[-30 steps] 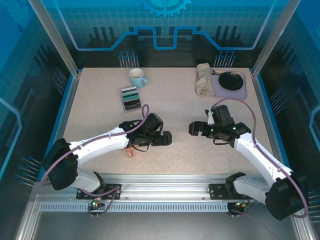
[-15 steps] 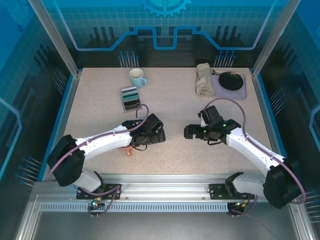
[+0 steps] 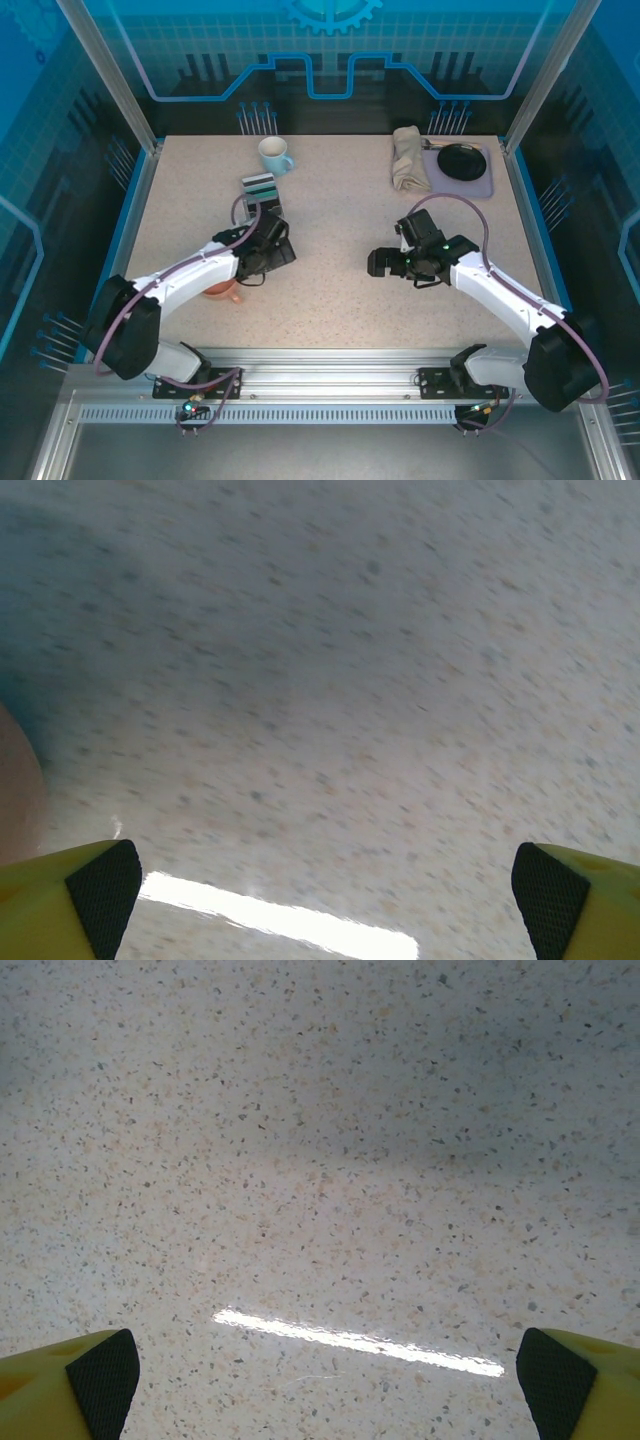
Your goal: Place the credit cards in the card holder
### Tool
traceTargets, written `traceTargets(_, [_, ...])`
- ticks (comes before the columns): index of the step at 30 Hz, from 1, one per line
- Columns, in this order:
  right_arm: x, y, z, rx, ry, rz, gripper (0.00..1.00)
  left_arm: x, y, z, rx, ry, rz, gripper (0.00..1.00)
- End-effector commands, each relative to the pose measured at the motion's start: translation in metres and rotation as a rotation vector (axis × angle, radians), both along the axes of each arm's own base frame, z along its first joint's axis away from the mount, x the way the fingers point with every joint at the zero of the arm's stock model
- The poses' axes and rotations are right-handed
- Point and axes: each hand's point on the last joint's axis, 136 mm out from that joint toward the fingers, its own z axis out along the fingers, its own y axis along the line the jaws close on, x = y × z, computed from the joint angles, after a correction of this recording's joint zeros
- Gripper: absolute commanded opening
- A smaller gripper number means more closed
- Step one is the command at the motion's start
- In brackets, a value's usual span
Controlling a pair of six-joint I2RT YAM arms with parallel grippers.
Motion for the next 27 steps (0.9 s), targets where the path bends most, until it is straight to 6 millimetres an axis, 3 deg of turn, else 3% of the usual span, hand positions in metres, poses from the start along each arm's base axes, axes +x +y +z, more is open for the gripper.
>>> traceTargets(1, [-0.004,-0.005,0.004,-0.039,0.006,-0.018,1.0,-0.029,0.036,-0.02,0.058,0.123,0.015,0.99])
traceTargets(8, [-0.007,-0.03,-0.001,-0.124,0.032,-0.076,1.0,-0.042,0.087,-0.023,0.072,0.143,0.124,0.99])
traceTargets(14, [-0.005,-0.044,-0.002,-0.091,0.03,-0.127,1.0,-0.052,0.114,-0.019,0.063,0.134,0.18,0.99])
traceTargets(19, [-0.004,-0.067,-0.002,-0.101,0.042,-0.2,1.0,-0.063,0.14,-0.024,0.034,0.151,0.286,0.99])
traceTargets(22, [-0.002,-0.09,-0.003,-0.114,0.049,-0.276,1.0,-0.061,0.138,-0.024,-0.02,0.129,0.28,0.99])
traceTargets(27, [0.012,-0.124,-0.013,-0.064,0.065,-0.387,1.0,-0.045,0.098,-0.006,-0.229,0.014,0.137,0.99])
